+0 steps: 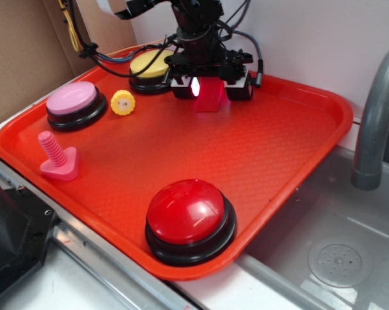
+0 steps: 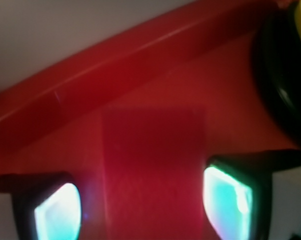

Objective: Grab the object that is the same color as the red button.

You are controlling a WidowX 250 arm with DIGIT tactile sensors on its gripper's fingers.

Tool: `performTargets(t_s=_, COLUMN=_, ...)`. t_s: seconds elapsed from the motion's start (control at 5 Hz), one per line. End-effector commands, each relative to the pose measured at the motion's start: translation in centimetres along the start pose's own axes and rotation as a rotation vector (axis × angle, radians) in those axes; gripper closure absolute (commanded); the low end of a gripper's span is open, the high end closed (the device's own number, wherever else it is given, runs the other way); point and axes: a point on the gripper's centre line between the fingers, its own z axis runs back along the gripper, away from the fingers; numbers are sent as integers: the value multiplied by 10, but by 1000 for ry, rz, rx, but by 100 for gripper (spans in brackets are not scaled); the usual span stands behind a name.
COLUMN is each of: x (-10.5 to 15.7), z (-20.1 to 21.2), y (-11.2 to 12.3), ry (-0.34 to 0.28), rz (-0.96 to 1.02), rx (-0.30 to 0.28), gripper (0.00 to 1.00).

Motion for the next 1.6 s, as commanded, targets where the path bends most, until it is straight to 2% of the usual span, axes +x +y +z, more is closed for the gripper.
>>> performTargets(t_s=0.0, x=12, z=7, y=0, ry=-36, rz=-13, rx=-45, gripper=100)
performTargets(t_s=0.2, x=11, z=8, y=2, ry=-39, rz=-33, rx=-40, gripper=100)
performTargets(t_s=0.4, x=12, z=22, y=1, ry=-56, rz=-110, rx=-3, gripper=100)
performTargets(t_s=0.6, x=12, z=44, y=1, ry=-14, rz=-224, rx=-27, gripper=100)
performTargets(t_s=0.8, x=4, z=94, y=9, ry=77, rz=-305, rx=-20, gripper=100)
performTargets(t_s=1.0, x=-10, z=127, y=15, ry=120, rz=-292, rx=-40, gripper=100)
performTargets(t_s=1.2, x=-34, z=159, y=33, ry=163, rz=-227, rx=-90, gripper=100)
performTargets(t_s=1.4, x=-54, z=172, y=47, ry=176, rz=-196, rx=-96, gripper=100)
